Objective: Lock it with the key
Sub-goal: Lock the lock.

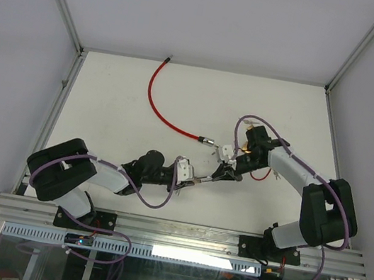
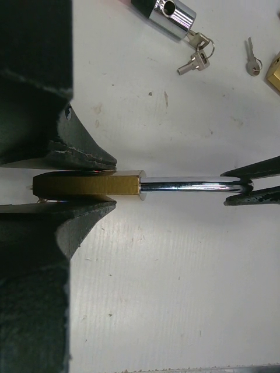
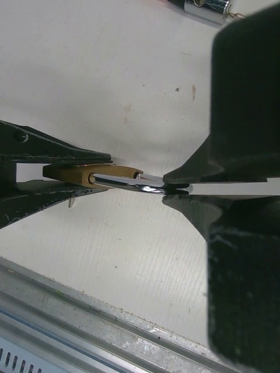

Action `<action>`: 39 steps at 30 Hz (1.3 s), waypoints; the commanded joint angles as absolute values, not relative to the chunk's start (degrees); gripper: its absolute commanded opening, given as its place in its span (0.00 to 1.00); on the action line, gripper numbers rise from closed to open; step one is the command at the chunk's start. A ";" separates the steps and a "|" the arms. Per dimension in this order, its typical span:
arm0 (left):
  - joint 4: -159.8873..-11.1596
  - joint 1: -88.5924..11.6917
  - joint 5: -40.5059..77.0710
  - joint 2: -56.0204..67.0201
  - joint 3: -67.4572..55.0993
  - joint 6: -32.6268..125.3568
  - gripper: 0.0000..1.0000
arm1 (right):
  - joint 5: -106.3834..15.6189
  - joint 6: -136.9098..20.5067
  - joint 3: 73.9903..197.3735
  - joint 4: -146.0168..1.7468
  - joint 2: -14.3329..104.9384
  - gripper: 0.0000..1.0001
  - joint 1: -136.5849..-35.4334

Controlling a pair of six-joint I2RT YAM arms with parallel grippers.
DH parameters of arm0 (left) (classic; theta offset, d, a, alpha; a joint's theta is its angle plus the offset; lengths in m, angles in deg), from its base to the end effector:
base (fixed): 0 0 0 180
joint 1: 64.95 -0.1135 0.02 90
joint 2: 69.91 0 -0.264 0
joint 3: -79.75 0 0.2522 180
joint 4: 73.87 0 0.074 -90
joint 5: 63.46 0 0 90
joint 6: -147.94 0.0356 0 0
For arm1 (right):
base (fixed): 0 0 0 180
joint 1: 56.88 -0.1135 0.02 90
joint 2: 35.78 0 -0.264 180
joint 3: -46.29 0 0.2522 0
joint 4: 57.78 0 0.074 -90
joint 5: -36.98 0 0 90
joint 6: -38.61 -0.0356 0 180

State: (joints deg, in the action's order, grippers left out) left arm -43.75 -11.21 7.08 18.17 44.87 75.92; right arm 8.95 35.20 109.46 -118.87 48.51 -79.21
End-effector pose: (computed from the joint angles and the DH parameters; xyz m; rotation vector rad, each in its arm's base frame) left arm 0.1449 -0.2176 0.1332 1.3631 1.4967 -0.7364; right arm 0.2113 0.1207 0.1954 -1.8804 1.2304 1.0605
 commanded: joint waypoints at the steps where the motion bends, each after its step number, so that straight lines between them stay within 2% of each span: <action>1: -33.47 -11.74 5.05 17.63 44.86 77.30 0.00 | 8.02 34.00 109.55 -115.85 47.88 0.00 -79.68; 17: -37.60 -13.05 1.85 19.32 43.88 78.63 0.00 | 2.00 27.90 105.36 -104.42 44.08 0.00 -80.90; 39: -37.21 -14.67 0.25 22.43 44.41 77.59 0.00 | 6.02 26.11 106.04 -103.89 47.45 0.00 -84.59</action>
State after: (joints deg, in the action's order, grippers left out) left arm -40.34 -14.78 1.94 21.71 45.26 76.64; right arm 4.01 27.07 105.35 -106.74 46.31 -81.94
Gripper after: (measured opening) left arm 0.217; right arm 0.034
